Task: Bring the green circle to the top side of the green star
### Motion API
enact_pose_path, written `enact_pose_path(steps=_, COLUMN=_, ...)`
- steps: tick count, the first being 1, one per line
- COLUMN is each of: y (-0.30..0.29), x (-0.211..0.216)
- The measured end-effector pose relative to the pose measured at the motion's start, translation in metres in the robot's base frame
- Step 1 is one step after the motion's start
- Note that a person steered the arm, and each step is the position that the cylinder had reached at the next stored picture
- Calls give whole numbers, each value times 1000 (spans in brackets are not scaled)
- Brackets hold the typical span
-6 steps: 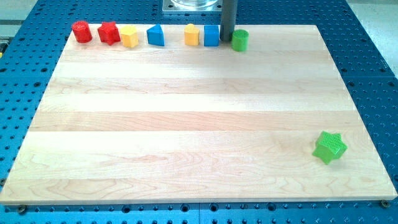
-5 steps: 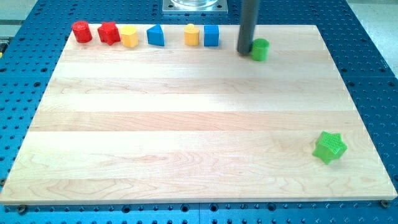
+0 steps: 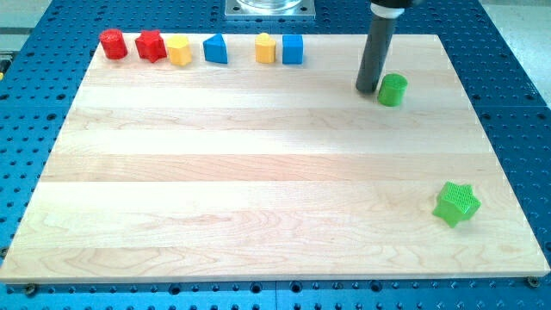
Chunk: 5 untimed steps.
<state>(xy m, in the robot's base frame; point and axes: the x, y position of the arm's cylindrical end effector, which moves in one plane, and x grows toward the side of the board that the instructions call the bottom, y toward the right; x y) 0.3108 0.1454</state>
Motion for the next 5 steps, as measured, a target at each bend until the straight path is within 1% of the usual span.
enact_pose_path(steps=1, y=21, x=-1)
enact_pose_path(steps=2, y=51, x=47)
enact_pose_path(steps=3, y=54, x=67)
enact_pose_path(steps=4, y=56, x=119)
enact_pose_path(steps=5, y=48, x=119)
